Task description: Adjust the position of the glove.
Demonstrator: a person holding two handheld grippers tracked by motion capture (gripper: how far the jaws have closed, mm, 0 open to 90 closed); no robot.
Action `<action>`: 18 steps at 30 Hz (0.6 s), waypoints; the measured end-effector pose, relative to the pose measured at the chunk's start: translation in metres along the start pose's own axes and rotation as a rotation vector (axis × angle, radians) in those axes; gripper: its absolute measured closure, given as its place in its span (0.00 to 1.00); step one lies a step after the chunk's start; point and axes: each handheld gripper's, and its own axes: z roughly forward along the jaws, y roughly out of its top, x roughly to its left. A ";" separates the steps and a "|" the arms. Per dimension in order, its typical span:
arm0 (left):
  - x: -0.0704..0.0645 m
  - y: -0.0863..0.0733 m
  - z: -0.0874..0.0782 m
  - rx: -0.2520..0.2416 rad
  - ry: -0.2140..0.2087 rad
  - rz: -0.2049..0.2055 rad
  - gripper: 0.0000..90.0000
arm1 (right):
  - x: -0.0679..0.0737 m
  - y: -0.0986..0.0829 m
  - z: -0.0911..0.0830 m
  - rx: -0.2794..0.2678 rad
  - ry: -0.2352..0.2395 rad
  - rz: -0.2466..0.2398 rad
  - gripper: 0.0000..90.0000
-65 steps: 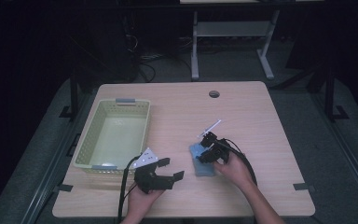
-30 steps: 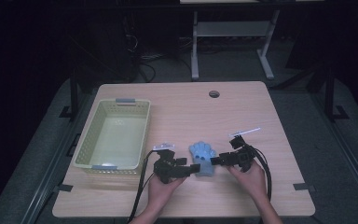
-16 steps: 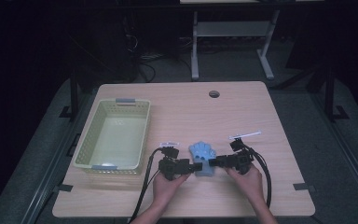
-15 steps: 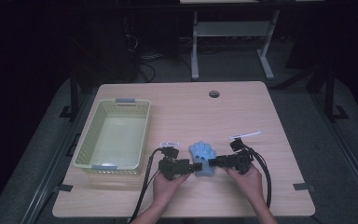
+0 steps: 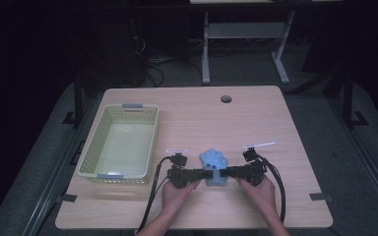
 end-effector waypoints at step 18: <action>0.002 -0.002 0.007 0.001 -0.034 -0.010 0.63 | 0.003 -0.005 0.006 -0.030 0.002 0.013 0.65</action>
